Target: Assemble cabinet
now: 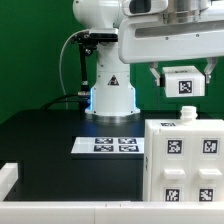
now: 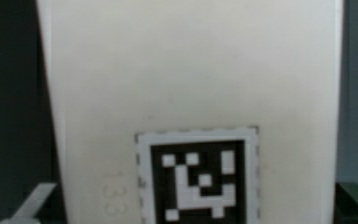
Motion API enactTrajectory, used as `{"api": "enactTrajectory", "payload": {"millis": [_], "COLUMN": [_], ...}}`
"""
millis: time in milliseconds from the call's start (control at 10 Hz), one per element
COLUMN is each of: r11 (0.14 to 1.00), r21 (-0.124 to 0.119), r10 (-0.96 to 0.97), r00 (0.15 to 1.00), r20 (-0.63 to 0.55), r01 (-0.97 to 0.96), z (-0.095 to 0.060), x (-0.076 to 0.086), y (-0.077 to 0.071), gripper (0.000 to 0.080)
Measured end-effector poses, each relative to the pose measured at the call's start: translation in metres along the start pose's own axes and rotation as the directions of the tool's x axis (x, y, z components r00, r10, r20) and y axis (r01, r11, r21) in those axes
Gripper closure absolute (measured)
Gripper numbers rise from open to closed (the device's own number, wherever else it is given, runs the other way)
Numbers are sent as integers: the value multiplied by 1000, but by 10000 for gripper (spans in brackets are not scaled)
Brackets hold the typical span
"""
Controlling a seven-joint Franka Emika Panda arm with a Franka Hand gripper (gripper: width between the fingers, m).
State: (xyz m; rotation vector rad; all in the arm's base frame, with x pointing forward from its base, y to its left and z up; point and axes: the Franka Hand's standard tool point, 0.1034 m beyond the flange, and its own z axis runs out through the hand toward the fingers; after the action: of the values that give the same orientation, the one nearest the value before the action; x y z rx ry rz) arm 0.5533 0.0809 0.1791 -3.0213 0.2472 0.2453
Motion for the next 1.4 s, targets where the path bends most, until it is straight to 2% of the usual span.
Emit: {"api": "enactTrajectory", "payload": {"millis": [100, 200, 400, 800, 1000, 1400], "r11": [999, 994, 982, 984, 985, 985], "r21": [-33, -66, -93, -87, -92, -97], "r10": [-40, -89, -173, -163, -157, -156], "r00": [998, 993, 978, 980, 981, 979], "r20": [-46, -74, -119, -111, -116, -130], "r01": [39, 84, 163, 154, 147, 144], "z": [-3, -13, -34, -27, -21, -17], "x": [9, 19, 45, 44, 64, 81], "y": [-1, -4, -13, -11, -4, -13], "gripper": [243, 243, 243, 243, 243, 243]}}
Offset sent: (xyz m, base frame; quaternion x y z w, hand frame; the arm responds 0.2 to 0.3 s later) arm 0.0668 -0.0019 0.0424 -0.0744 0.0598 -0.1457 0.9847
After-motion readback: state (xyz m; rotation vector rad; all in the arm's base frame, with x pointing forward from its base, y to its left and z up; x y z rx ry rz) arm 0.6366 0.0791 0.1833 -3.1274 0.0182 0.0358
